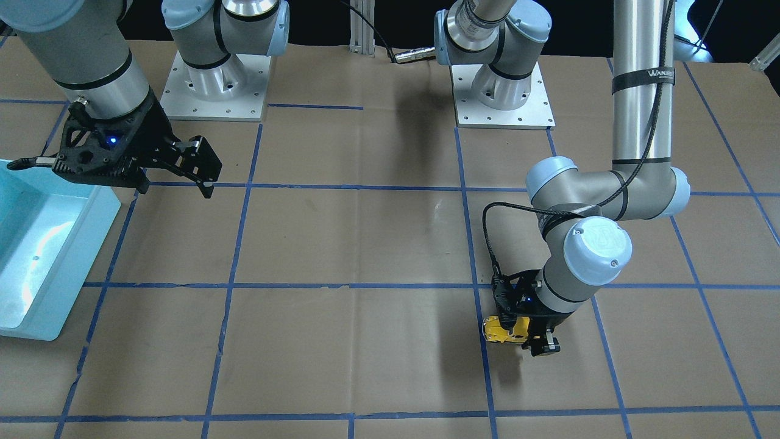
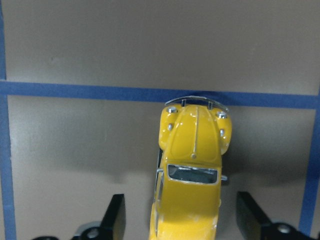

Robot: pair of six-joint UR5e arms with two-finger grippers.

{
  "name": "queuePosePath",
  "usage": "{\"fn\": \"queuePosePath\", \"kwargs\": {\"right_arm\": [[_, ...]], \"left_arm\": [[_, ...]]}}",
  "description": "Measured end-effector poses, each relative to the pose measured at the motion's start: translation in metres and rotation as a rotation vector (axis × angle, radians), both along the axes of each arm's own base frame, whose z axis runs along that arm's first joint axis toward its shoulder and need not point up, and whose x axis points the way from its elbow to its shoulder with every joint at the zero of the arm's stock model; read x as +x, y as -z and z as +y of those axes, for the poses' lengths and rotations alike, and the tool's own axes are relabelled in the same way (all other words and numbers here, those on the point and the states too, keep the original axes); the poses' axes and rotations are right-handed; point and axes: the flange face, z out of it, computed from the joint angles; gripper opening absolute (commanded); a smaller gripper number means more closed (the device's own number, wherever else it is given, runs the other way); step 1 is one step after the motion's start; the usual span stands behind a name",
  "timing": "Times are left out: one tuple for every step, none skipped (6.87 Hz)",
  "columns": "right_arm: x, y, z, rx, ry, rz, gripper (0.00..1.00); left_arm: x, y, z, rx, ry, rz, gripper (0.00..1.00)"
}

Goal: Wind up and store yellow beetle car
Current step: 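Press the car down and drag it backward along the table with the left gripper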

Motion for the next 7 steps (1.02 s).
{"fn": "queuePosePath", "kwargs": {"right_arm": [[0.0,0.0,0.0,0.0,0.0,0.0,1.0],[0.0,0.0,0.0,0.0,0.0,-0.001,1.0],[0.0,0.0,0.0,0.0,0.0,-0.001,1.0],[0.0,0.0,0.0,-0.001,0.0,0.0,1.0],[-0.001,0.0,-0.001,-0.002,-0.001,0.0,1.0],[-0.001,0.0,-0.001,-0.003,-0.001,0.0,1.0],[-0.001,0.0,-0.001,-0.004,-0.002,0.0,1.0]], "left_arm": [[0.0,-0.002,0.0,-0.002,-0.002,-0.002,0.03],[0.0,-0.006,0.0,-0.009,-0.004,0.0,0.0],[0.0,-0.013,-0.001,-0.022,-0.006,0.002,0.0],[-0.001,-0.023,-0.005,-0.041,-0.008,0.002,0.0],[-0.002,-0.029,-0.008,-0.056,-0.017,0.004,0.0],[-0.002,-0.03,-0.01,-0.06,-0.031,0.009,0.0],[-0.003,-0.026,-0.012,-0.056,-0.039,0.019,0.0]]}}
